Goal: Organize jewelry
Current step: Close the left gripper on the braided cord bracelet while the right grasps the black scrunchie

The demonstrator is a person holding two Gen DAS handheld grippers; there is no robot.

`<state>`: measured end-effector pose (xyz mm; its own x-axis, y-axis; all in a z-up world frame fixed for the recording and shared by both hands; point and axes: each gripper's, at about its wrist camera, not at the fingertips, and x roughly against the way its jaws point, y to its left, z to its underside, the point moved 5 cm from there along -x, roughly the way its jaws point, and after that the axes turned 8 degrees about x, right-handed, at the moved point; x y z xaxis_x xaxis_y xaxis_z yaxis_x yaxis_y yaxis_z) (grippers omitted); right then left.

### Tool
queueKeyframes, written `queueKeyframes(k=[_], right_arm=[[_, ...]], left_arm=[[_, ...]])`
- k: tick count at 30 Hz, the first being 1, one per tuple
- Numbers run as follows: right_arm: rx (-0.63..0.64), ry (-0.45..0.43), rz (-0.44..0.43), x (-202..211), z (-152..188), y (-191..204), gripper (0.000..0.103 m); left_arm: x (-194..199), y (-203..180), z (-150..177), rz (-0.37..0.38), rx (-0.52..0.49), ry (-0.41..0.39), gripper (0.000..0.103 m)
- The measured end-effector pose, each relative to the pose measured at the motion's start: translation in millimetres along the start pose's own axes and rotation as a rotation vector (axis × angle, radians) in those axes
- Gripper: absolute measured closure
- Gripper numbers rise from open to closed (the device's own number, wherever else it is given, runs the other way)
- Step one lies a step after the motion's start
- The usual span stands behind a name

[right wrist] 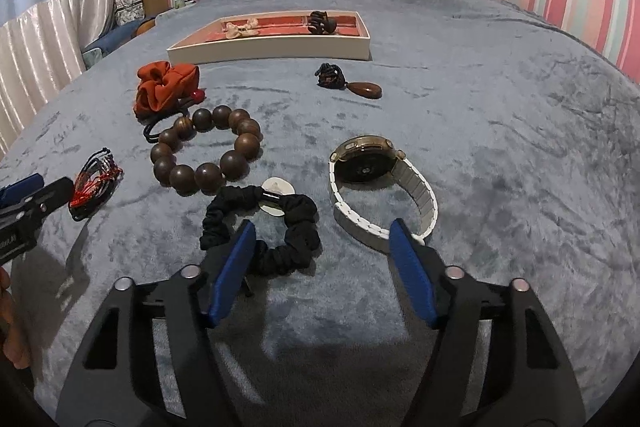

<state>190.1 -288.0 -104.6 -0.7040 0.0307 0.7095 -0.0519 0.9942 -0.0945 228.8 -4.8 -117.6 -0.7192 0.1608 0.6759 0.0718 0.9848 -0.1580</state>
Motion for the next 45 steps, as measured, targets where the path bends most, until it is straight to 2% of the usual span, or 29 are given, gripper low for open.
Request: queueKeyframes(k=[2,4,5,14,18,26,34,39,44,45], right_arm=[[0.007,-0.011,0.002,3,-1,1,0.045],[0.016,-0.009,-0.003,2,-1,3,0.046],[0.018,-0.007,-0.007,2,-1,4,0.048],[0.019,0.012,-0.039,0,0,8,0.052],[-0.009,0.043,-0.079,-8,2,5,0.052],[-0.034,0.064,-0.11,-14,5,4,0.052],[-0.034,0.061,-0.113,-14,5,4,0.054],[-0.036,0.061,-0.116,-15,5,4,0.054],[-0.038,0.066,-0.121,-16,5,3,0.054],[-0.038,0.067,-0.122,-16,5,3,0.054]], left_arm=[[-3,2,-1,0.007,0.005,0.009,0.032],[-6,2,0,0.015,0.011,0.021,0.045],[-8,2,0,0.019,0.012,0.029,0.047],[-11,-6,2,0.032,-0.022,0.023,0.049],[-16,-11,3,0.049,-0.038,0.046,0.062],[-22,-15,3,0.085,-0.043,0.066,0.063],[-21,-20,3,0.075,-0.074,0.046,0.077],[-11,-26,4,0.062,-0.108,-0.003,0.077],[-15,-29,7,0.062,-0.13,0.015,0.077],[-16,-29,8,0.063,-0.128,0.021,0.081]])
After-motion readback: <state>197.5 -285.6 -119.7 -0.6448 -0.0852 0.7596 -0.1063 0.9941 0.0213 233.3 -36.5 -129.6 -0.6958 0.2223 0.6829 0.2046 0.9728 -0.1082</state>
